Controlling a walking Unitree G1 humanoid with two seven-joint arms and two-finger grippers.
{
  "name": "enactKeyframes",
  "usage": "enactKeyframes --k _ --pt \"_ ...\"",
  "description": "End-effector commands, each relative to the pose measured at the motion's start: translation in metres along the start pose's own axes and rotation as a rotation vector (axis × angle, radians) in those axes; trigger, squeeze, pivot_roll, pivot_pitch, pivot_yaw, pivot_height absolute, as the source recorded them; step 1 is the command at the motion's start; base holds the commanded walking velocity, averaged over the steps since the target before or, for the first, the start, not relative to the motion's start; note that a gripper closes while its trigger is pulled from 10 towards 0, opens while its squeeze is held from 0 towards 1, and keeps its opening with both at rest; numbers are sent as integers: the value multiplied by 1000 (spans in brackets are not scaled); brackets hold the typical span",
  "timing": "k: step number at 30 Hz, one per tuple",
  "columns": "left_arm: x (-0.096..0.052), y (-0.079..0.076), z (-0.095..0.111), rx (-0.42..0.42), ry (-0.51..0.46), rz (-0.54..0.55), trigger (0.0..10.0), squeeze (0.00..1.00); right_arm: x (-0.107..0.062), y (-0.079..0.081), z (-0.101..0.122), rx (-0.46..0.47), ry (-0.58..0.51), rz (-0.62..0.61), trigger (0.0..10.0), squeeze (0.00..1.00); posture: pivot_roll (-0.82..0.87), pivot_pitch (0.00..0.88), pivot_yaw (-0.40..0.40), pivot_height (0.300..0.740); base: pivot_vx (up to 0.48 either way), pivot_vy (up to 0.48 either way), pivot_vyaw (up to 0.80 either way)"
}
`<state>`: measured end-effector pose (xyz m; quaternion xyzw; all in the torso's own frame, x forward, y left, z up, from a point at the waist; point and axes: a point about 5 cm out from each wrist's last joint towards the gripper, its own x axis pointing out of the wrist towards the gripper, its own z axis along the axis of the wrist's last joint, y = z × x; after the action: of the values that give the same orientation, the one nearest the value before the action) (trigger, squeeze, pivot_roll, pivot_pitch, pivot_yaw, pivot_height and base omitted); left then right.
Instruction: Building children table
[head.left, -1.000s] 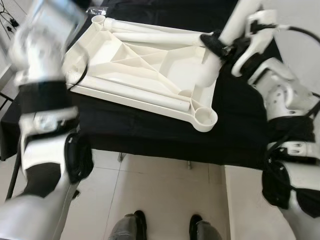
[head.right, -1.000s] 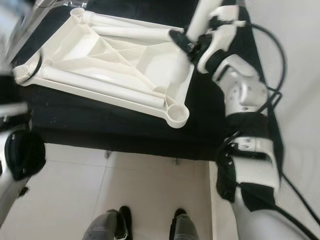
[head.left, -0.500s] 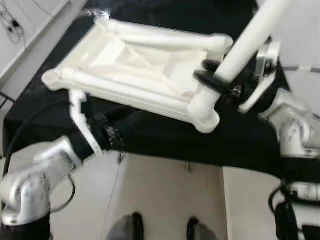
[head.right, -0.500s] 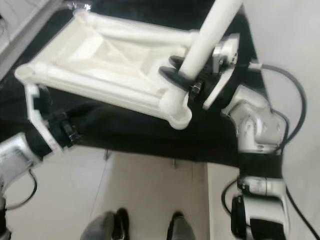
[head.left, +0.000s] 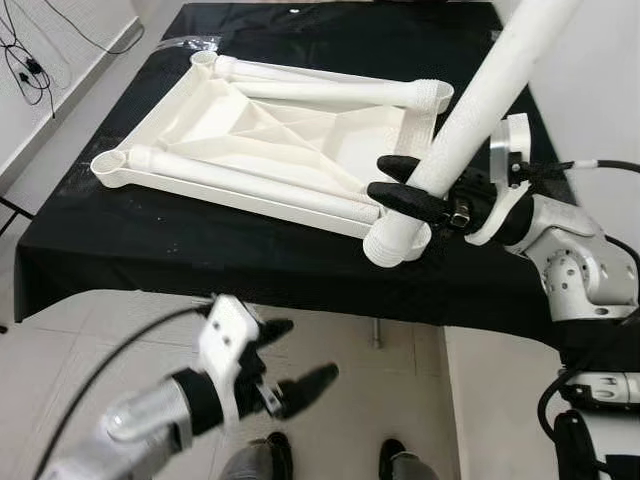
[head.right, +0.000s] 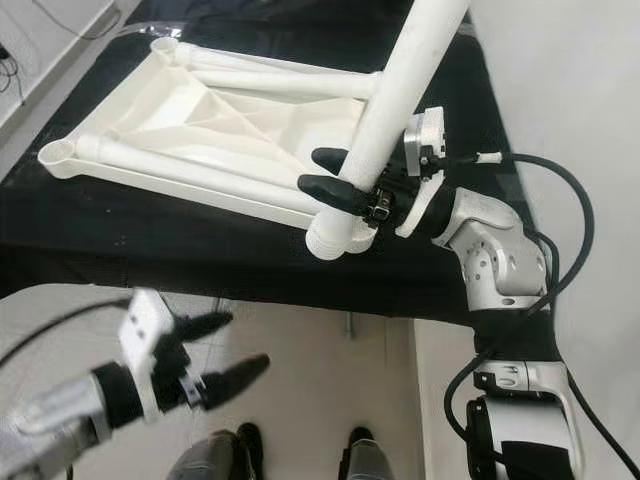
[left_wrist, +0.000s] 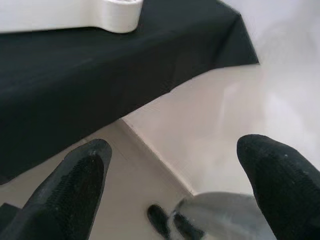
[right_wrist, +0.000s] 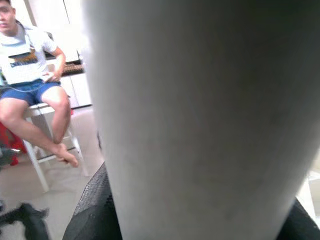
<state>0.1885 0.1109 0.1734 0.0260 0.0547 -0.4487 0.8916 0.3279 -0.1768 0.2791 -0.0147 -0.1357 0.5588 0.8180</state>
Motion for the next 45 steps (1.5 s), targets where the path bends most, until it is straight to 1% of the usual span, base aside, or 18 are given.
enactKeyframes --k 1,6,10,11,13,15,19,22,23,25,26,27,29,31,33,35,39,45 --pt "-4 -4 0 52 19 13 10000 0 6 0 -2 -37 6 8 10000 0 57 348 60 740 0 0 0" --pt "-6 -7 -4 96 16 24 10000 0 8 0 -4 -45 14 21 10000 0 56 354 66 740 0 0 0" --pt "-10 -13 -5 112 -7 63 10000 0 10 1 -6 -68 33 50 10000 0 63 366 76 740 0 0 0" --pt "-12 -15 -5 128 -12 78 10000 0 10 0 -6 -85 51 65 10000 0 64 375 78 740 0 0 0" --pt "-12 -15 -5 128 -12 78 10000 0 10 0 -6 -85 51 65 10000 0 64 375 78 740 0 0 0" --pt "-13 -19 -5 128 -13 75 10000 0 12 -2 -4 -125 78 84 10000 0 62 390 79 740 0 0 0" --pt "-15 -24 -6 119 -17 62 10000 0 15 -4 2 -163 96 112 10000 0 60 400 75 740 0 0 0" --pt "-16 -26 -6 104 -26 56 10000 0 18 -5 8 -184 108 147 10000 0 56 405 73 740 0 0 0" --pt "-16 -27 -7 94 -35 54 10000 0 21 -6 13 -201 128 188 10000 0 53 408 71 740 0 0 0" --pt "-16 -27 -7 94 -35 54 10000 0 21 -6 13 -201 128 188 10000 0 53 408 71 740 0 0 0" --pt "-17 -29 -7 85 -44 50 10000 0 18 -6 18 -202 167 253 10000 0 48 416 67 740 0 0 0" --pt "-17 -29 -7 85 -44 50 10000 0 18 -6 18 -202 167 253 10000 0 48 416 67 740 0 0 0" --pt "-17 -31 -7 81 -48 47 10000 0 13 -4 22 -190 200 323 10000 0 47 416 67 740 0 0 0" --pt "-17 -31 -7 81 -48 47 10000 0 13 -4 22 -190 200 323 10000 0 47 416 67 740 0 0 0" --pt "-19 -32 -7 78 -50 44 10000 0 10 0 23 -183 234 384 10000 0 47 418 71 740 0 0 0" --pt "-19 -32 -7 78 -50 44 10000 0 10 0 23 -183 234 384 10000 0 47 418 71 740 0 0 0" --pt "-19 -34 -6 80 -54 37 10000 0 11 8 14 -161 273 469 10000 0 43 415 72 740 0 0 0" --pt "-18 -36 -6 76 -57 32 10000 0 16 13 9 -149 293 528 10000 0 40 414 72 740 0 0 0"
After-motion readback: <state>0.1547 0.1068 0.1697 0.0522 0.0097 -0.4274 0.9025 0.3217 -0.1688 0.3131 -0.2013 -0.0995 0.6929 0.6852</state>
